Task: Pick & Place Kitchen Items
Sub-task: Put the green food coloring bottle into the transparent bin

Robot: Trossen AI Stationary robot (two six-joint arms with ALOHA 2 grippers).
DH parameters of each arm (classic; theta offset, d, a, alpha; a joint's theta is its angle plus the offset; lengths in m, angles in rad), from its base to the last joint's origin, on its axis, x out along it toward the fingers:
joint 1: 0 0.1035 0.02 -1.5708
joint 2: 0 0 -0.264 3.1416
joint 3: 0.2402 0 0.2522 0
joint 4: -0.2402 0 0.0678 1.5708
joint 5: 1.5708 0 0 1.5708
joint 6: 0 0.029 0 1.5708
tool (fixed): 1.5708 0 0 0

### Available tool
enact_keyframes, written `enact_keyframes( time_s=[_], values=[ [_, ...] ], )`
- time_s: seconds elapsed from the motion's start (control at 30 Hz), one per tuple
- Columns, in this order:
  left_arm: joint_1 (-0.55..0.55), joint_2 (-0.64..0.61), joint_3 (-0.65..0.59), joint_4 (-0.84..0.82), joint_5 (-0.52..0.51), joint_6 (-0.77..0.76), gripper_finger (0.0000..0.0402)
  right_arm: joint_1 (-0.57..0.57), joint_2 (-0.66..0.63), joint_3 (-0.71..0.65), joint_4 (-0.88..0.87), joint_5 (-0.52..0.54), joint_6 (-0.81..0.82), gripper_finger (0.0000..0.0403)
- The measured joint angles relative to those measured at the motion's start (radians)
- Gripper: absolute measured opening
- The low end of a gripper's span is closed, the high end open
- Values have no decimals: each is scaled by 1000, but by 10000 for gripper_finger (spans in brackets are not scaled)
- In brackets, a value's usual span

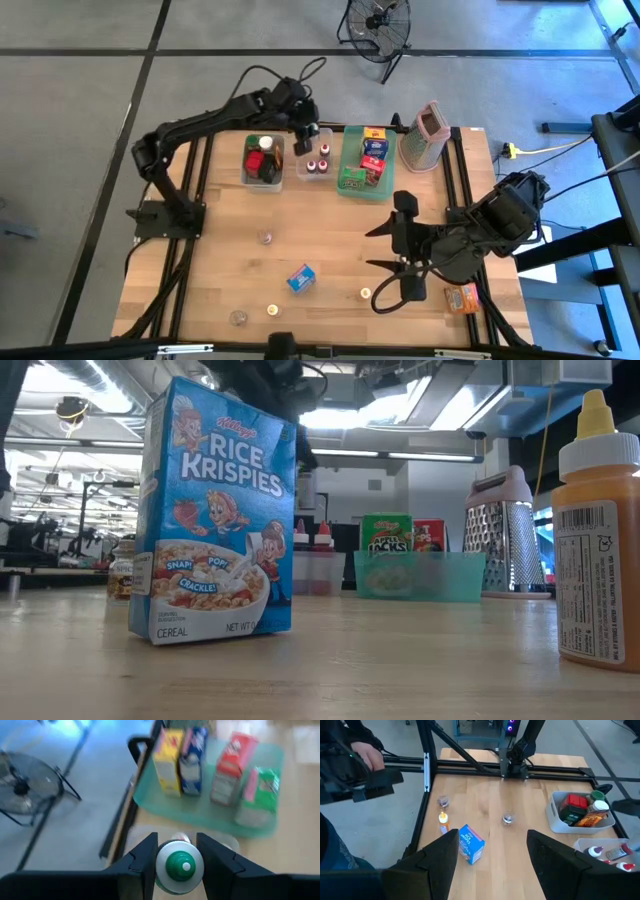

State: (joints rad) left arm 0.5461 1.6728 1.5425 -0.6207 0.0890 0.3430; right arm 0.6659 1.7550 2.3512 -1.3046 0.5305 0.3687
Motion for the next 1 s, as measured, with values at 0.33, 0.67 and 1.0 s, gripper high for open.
enact_keyframes(
  time_s=[0.33,0.67,1.0],
  values=[
    [24,101,0,186,-41,-9,113,-4,0,0,-43,27,11,238],
    [97,166,0,201,-57,-144,113,-22,-1,0,-69,27,35,238],
    [98,192,0,191,-19,-199,113,-39,-1,0,-76,27,35,238]
  ],
)
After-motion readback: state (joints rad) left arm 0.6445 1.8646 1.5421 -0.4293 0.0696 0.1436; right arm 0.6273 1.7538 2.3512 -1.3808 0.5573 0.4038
